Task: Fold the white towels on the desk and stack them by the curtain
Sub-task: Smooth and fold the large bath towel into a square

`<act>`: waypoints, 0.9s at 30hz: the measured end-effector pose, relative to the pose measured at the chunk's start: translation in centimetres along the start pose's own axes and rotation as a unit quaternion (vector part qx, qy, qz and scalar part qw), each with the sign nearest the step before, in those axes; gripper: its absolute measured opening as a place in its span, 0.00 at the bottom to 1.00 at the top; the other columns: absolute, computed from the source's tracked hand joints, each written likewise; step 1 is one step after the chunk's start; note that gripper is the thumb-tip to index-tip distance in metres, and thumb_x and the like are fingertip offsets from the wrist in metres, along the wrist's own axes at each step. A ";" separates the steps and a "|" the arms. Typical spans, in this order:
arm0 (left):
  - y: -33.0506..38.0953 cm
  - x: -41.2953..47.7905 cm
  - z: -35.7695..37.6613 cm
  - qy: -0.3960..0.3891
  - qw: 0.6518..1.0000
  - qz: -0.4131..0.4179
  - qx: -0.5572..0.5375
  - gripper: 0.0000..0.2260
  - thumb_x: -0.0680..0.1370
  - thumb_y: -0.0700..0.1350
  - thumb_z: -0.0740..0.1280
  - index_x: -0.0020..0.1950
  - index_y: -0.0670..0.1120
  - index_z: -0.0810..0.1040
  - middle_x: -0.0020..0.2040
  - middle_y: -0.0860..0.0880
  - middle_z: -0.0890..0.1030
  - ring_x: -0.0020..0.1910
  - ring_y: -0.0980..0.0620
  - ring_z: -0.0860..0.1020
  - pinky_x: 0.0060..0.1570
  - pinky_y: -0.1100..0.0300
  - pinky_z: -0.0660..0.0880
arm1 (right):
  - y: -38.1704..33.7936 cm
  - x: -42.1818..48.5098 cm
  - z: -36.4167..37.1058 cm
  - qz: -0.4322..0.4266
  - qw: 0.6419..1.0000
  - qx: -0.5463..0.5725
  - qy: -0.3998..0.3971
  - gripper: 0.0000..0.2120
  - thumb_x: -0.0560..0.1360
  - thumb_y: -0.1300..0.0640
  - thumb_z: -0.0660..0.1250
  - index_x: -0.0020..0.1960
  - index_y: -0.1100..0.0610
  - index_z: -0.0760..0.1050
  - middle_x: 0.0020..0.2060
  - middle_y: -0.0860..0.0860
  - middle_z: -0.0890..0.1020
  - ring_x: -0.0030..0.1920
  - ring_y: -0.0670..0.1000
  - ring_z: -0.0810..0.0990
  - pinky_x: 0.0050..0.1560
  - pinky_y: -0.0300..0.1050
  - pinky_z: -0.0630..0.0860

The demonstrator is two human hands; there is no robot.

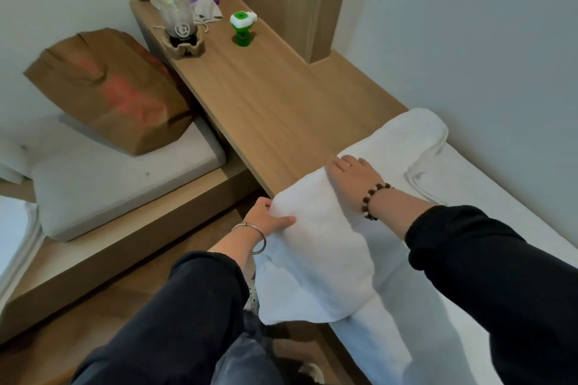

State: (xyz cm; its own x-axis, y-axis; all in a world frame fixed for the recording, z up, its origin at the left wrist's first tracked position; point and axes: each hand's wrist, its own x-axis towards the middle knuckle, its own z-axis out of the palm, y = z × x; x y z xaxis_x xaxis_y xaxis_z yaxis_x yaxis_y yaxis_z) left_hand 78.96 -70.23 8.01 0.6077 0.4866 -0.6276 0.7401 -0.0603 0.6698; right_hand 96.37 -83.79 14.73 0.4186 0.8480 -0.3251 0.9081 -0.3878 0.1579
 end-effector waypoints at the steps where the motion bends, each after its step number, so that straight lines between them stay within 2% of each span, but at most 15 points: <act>1: 0.1 0.5 -0.6 -0.029 0.997 0.007 0.070 0.24 0.70 0.55 0.74 0.60 0.47 0.71 0.55 0.49 0.76 0.54 0.48 0.74 0.55 0.54 0.73 | 0.2 1.0 -0.3 0.003 1.000 0.000 -0.015 0.35 0.71 0.64 0.63 0.75 0.56 0.52 0.74 0.53 0.57 0.72 0.57 0.56 0.72 0.55 0.54; 3: 1.1 1.3 -1.9 -0.067 0.982 0.032 0.172 0.20 0.70 0.57 0.73 0.55 0.47 0.77 0.53 0.49 0.78 0.51 0.49 0.75 0.50 0.57 0.72 | 1.1 2.6 -0.9 0.015 0.998 0.002 -0.061 0.34 0.72 0.59 0.64 0.75 0.52 0.55 0.72 0.51 0.63 0.72 0.56 0.57 0.73 0.57 0.48; 5: 3.1 2.0 -3.4 -0.071 0.974 0.054 0.207 0.19 0.70 0.59 0.72 0.52 0.46 0.78 0.50 0.48 0.79 0.48 0.49 0.76 0.44 0.59 0.71 | 2.1 3.9 -1.6 0.023 0.993 -0.042 -0.105 0.29 0.72 0.52 0.67 0.71 0.52 0.64 0.63 0.50 0.72 0.67 0.55 0.64 0.72 0.56 0.52; 7: 5.7 2.6 -5.0 -0.070 0.967 0.089 0.228 0.16 0.71 0.57 0.71 0.49 0.46 0.79 0.45 0.50 0.79 0.46 0.49 0.76 0.40 0.60 0.71 | 3.1 4.7 -2.5 0.039 0.988 -0.099 -0.111 0.13 0.73 0.50 0.64 0.57 0.51 0.75 0.49 0.48 0.76 0.56 0.52 0.69 0.65 0.50 0.62; 8: 7.2 3.0 -5.8 -0.071 0.961 0.111 0.243 0.13 0.71 0.56 0.72 0.46 0.47 0.78 0.42 0.51 0.78 0.44 0.49 0.76 0.37 0.61 0.70 | 3.5 4.9 -2.9 0.056 0.985 -0.113 -0.115 0.08 0.73 0.50 0.63 0.50 0.50 0.77 0.44 0.47 0.76 0.52 0.51 0.70 0.61 0.48 0.64; 11: 12.6 4.9 -8.2 -0.046 0.925 0.181 0.330 0.10 0.72 0.54 0.72 0.44 0.49 0.76 0.40 0.52 0.75 0.41 0.50 0.73 0.34 0.61 0.65 | 5.4 5.4 -4.5 0.128 0.978 -0.103 -0.126 0.04 0.74 0.50 0.63 0.41 0.49 0.73 0.44 0.47 0.77 0.47 0.51 0.71 0.56 0.46 0.65; 14: 18.3 7.7 -9.6 -0.008 0.876 0.240 0.419 0.11 0.72 0.54 0.71 0.48 0.48 0.78 0.47 0.48 0.79 0.43 0.48 0.74 0.39 0.59 0.68 | 7.8 5.3 -6.4 0.186 0.971 -0.066 -0.133 0.04 0.74 0.49 0.63 0.45 0.50 0.73 0.41 0.47 0.77 0.46 0.51 0.75 0.53 0.46 0.67; 17: 23.1 10.4 -9.5 0.008 0.828 0.257 0.499 0.13 0.73 0.53 0.69 0.53 0.48 0.78 0.51 0.47 0.80 0.48 0.45 0.78 0.42 0.57 0.71 | 10.3 5.4 -8.3 0.230 0.960 -0.022 -0.160 0.05 0.75 0.53 0.60 0.44 0.51 0.74 0.35 0.46 0.76 0.38 0.50 0.76 0.41 0.42 0.68; 20: 27.9 12.8 -7.6 0.021 0.782 0.294 0.550 0.13 0.75 0.53 0.68 0.56 0.48 0.78 0.53 0.46 0.80 0.52 0.44 0.78 0.43 0.56 0.70 | 13.3 5.3 -9.8 0.286 0.926 0.018 -0.245 0.07 0.74 0.58 0.60 0.37 0.52 0.68 0.32 0.49 0.70 0.31 0.49 0.69 0.33 0.38 0.65; 22: 31.7 13.9 -5.5 0.040 0.754 0.350 0.554 0.11 0.77 0.50 0.66 0.56 0.47 0.78 0.54 0.46 0.80 0.53 0.43 0.78 0.43 0.56 0.70 | 15.8 4.5 -10.2 0.335 0.901 0.005 -0.274 0.08 0.76 0.57 0.58 0.39 0.49 0.64 0.33 0.49 0.66 0.31 0.48 0.65 0.32 0.39 0.61; 23: 33.5 14.4 -4.4 0.059 0.739 0.382 0.552 0.10 0.77 0.48 0.64 0.57 0.47 0.77 0.55 0.46 0.79 0.53 0.43 0.78 0.44 0.55 0.70 | 16.9 3.9 -10.1 0.365 0.902 -0.009 -0.231 0.06 0.77 0.56 0.58 0.43 0.47 0.66 0.34 0.48 0.67 0.33 0.47 0.67 0.34 0.39 0.62; 25: 36.4 15.5 -2.1 0.122 0.708 0.433 0.544 0.12 0.78 0.42 0.61 0.61 0.46 0.74 0.58 0.44 0.76 0.57 0.41 0.75 0.47 0.53 0.69 | 18.6 2.7 -9.2 0.444 0.892 -0.035 -0.074 0.09 0.76 0.58 0.58 0.54 0.49 0.73 0.44 0.49 0.75 0.46 0.51 0.74 0.43 0.44 0.64; 27: 37.2 16.3 -0.2 0.161 0.706 0.447 0.525 0.20 0.77 0.38 0.60 0.69 0.47 0.67 0.62 0.43 0.71 0.61 0.42 0.69 0.53 0.52 0.67 | 18.9 1.6 -7.7 0.482 0.874 -0.062 0.008 0.15 0.75 0.60 0.58 0.62 0.55 0.68 0.55 0.53 0.73 0.55 0.55 0.71 0.50 0.48 0.66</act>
State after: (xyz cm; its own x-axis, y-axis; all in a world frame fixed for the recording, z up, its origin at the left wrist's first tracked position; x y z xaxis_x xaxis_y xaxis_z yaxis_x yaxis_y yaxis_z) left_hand 116.31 -64.37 22.81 0.9954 0.0073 0.0958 0.0099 -0.9996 -0.0273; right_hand 114.13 -87.00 24.42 0.9877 0.1536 0.0283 0.1246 -0.8841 0.4503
